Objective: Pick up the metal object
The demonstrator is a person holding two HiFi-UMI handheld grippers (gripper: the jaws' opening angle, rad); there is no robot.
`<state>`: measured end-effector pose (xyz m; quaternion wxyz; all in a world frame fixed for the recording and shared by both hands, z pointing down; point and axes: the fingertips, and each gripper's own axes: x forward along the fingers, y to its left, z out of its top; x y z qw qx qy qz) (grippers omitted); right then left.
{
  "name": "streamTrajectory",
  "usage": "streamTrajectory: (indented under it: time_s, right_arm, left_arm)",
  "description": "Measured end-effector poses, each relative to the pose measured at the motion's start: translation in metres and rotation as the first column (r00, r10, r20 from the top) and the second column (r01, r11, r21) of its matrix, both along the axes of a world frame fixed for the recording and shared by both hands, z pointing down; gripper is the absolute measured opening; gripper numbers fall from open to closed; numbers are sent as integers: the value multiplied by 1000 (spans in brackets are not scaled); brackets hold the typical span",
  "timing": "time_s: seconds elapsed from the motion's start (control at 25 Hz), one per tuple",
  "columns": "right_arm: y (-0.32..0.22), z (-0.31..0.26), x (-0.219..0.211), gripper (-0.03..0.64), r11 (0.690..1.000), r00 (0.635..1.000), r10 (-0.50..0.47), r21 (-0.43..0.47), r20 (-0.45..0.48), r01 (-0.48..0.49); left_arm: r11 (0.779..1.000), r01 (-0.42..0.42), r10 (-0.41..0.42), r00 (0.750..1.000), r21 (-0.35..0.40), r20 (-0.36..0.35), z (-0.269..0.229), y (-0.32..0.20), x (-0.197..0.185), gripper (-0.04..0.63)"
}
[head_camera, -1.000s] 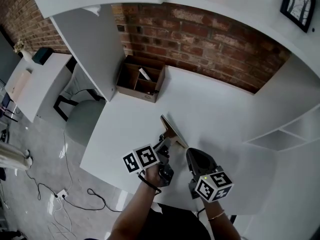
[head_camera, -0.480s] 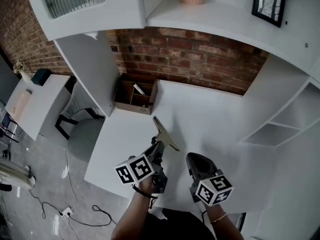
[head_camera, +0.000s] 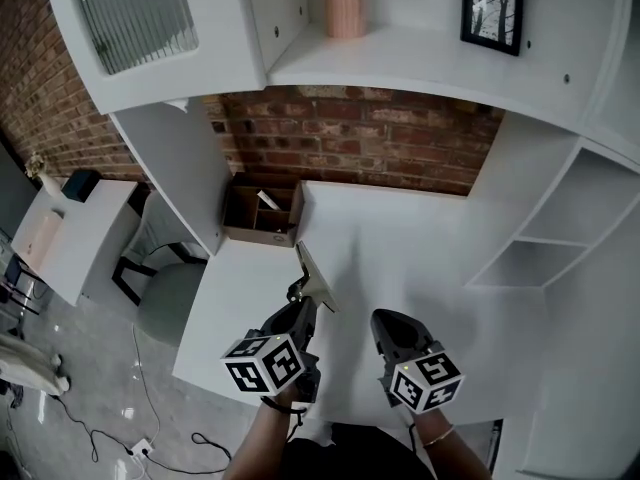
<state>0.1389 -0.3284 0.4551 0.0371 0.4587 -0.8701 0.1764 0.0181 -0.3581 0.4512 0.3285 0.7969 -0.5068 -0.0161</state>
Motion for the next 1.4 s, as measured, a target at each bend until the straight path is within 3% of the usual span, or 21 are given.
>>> streamTrajectory:
  time_s: [0.24,0.52,0.92,1.4]
  right_arm:
    - [4,-5,5,5,1000,1000,-3,24,-22,4]
    - [6,-10,10,5,998,999,-12,54,-35,14]
    - [12,-15,10,5,996,994,-17,88,-112,26]
    - [23,-20,-1,5,993,985,16,121,-172,5]
  left_arm:
    - [997,-42,31,987,64,160,-12,12,5,12]
    - [989,-77,33,945,123,324,-18,26,8,12]
    - [983,-84,10,912,161,409,-22,39,4,12]
    - [976,-109,15,897,188,442,-27,50,-8,12]
